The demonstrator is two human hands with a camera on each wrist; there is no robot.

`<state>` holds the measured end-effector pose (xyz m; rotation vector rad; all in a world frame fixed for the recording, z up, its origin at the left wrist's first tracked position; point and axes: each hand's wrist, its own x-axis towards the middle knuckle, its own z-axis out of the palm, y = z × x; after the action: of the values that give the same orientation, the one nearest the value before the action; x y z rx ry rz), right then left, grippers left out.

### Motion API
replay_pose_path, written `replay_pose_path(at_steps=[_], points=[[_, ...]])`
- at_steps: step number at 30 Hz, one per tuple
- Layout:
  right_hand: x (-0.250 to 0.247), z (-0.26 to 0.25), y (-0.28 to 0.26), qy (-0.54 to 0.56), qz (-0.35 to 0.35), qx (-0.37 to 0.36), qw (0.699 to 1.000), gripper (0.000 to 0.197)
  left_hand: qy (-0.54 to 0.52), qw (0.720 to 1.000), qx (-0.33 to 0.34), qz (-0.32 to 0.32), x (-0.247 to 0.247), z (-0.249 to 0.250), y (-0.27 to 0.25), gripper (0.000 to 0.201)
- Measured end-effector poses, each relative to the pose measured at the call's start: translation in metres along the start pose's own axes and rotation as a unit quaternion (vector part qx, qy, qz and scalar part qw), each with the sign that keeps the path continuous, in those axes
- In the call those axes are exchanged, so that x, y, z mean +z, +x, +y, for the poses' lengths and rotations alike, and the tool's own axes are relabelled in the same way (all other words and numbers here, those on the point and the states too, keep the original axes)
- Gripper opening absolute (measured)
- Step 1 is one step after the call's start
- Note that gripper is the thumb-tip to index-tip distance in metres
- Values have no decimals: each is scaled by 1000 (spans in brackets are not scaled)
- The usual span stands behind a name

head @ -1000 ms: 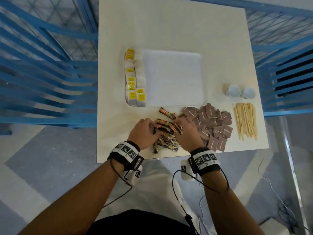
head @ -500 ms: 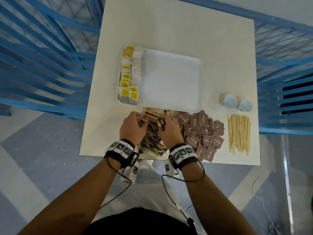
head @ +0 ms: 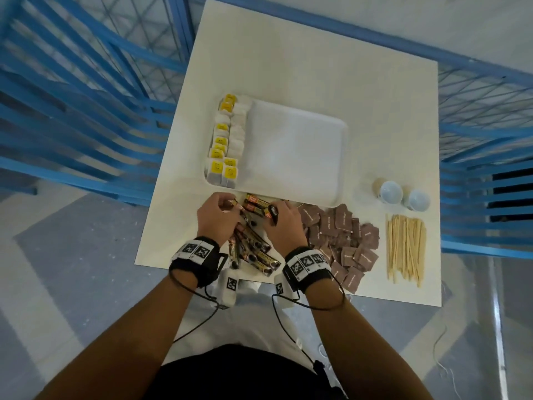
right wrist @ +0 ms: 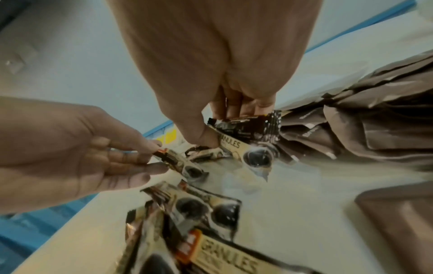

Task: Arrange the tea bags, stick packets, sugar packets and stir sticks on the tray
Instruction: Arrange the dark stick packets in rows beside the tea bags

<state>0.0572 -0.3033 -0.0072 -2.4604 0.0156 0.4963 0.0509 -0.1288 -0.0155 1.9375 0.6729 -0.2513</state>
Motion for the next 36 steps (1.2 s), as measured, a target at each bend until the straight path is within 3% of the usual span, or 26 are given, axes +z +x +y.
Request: replay_pose_path(at_steps=[8, 13, 17, 21, 26, 31, 33, 36], points=[[-14, -20, 11, 87, 78, 56, 992, 30, -146, 985, -44, -83, -31, 24, 40, 14], [-6, -32, 18, 8, 25, 118, 993, 21, -129, 978, -21, -165, -42, 29, 56, 14], [5, -37, 18, -121, 22, 87, 989, 25, -98, 973, -10, -209, -52, 26, 66, 16], [3, -42, 20, -146, 20, 80, 986, 22, -86, 971, -19, -224, -59, 28, 70, 14], [-13, -56, 23, -96, 72, 67, 990, 17, -37, 968, -11, -248, -57, 34, 76, 18], [-34, -74, 45, 64, 143, 73, 985, 13, -84, 948, -60, -301, -43, 63, 75, 51], [-43, -81, 57, 87, 142, 69, 984, 16, -128, 933, -71, -329, -35, 78, 73, 62], [-50, -85, 74, 90, 113, 48, 988, 20, -200, 930, -52, -303, -20, 91, 73, 47]])
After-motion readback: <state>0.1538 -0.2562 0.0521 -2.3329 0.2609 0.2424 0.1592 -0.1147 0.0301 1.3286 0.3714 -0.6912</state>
